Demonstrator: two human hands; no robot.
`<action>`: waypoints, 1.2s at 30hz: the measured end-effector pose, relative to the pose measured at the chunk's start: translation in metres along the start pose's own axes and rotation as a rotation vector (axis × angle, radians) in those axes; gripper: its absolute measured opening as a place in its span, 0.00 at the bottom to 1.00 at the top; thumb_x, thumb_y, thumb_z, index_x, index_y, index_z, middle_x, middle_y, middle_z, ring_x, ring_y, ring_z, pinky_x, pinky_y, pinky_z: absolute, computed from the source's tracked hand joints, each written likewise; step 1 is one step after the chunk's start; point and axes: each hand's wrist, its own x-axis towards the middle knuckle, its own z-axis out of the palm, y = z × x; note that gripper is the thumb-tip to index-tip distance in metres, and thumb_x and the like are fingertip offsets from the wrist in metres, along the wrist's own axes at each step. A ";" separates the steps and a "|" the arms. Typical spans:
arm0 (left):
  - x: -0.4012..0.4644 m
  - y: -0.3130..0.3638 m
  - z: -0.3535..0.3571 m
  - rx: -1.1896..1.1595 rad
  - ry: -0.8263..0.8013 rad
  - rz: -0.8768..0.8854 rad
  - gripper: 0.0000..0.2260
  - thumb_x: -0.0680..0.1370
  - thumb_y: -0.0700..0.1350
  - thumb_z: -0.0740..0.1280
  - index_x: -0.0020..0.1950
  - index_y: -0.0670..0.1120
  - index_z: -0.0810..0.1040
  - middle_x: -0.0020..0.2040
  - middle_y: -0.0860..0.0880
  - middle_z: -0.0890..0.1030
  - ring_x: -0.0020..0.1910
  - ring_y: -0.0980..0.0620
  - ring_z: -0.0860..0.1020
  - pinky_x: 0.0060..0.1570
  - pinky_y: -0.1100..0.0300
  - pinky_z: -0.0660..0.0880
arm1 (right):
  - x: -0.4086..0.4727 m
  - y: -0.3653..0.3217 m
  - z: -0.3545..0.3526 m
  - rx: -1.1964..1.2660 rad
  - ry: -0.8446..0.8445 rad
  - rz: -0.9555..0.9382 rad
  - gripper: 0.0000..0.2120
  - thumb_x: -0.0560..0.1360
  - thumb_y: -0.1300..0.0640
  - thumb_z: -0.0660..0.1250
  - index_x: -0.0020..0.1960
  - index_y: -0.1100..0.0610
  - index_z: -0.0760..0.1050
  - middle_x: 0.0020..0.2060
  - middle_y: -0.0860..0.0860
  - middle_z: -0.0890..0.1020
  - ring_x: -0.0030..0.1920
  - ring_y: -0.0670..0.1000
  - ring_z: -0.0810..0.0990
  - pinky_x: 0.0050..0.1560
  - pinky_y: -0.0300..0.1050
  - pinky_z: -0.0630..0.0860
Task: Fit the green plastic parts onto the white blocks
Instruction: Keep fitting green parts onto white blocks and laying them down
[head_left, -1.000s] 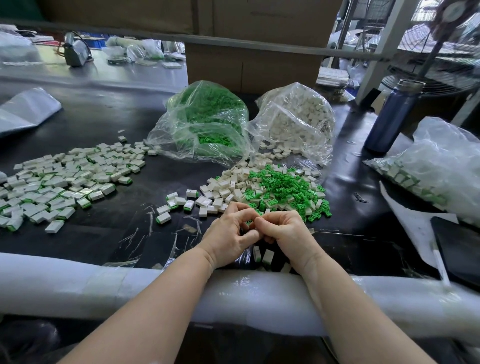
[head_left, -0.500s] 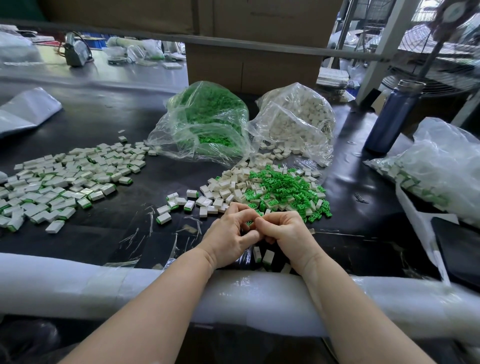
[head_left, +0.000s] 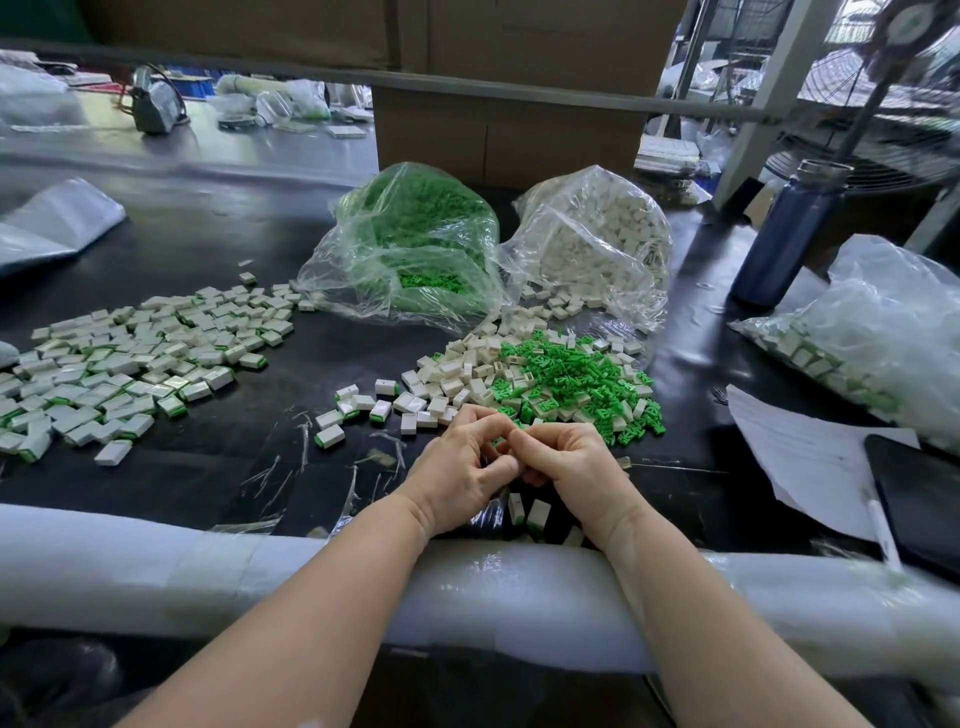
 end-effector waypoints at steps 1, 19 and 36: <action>0.000 0.000 0.000 -0.001 -0.002 0.001 0.04 0.67 0.51 0.62 0.40 0.58 0.74 0.50 0.57 0.69 0.47 0.49 0.75 0.56 0.48 0.73 | 0.000 -0.001 0.000 -0.002 -0.007 -0.002 0.09 0.76 0.63 0.65 0.40 0.65 0.79 0.29 0.54 0.73 0.29 0.45 0.68 0.31 0.34 0.67; 0.001 0.000 0.001 0.019 0.003 0.017 0.05 0.67 0.53 0.63 0.42 0.60 0.73 0.50 0.56 0.70 0.46 0.50 0.75 0.56 0.51 0.73 | 0.000 0.002 0.000 0.020 0.025 -0.028 0.10 0.75 0.63 0.66 0.38 0.68 0.79 0.25 0.50 0.74 0.25 0.41 0.70 0.29 0.32 0.68; 0.003 -0.004 0.002 0.059 0.114 0.010 0.07 0.76 0.45 0.67 0.50 0.43 0.79 0.52 0.50 0.72 0.47 0.50 0.75 0.49 0.66 0.72 | 0.003 0.003 0.001 -0.237 0.171 -0.075 0.10 0.74 0.65 0.68 0.38 0.53 0.75 0.33 0.50 0.78 0.33 0.47 0.75 0.35 0.42 0.76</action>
